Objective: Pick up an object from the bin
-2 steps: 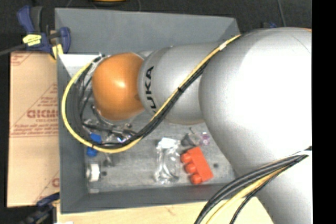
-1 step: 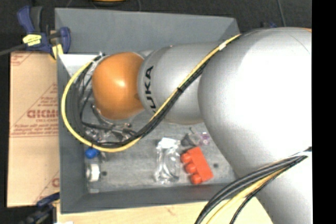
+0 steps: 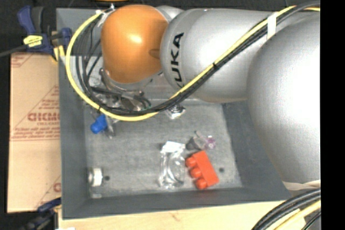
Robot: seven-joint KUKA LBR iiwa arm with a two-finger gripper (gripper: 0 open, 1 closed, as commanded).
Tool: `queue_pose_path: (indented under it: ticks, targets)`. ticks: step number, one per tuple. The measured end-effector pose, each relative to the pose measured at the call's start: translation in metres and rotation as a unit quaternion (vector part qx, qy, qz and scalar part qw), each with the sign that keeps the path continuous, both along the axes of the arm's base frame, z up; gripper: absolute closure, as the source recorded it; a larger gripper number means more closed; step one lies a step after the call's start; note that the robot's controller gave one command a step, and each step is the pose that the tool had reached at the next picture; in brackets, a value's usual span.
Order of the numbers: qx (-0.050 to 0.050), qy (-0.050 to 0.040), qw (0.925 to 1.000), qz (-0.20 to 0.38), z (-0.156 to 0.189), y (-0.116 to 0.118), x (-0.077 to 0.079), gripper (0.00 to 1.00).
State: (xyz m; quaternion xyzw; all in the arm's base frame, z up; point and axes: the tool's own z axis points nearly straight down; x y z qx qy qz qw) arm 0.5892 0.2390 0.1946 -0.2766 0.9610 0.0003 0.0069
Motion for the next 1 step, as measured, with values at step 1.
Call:
queue_pose_path:
  ticks: [1]
  targets:
    - [0.000, 0.0002, 1.0000, 0.002, 0.0594, -0.0041, 0.0158, 1.00]
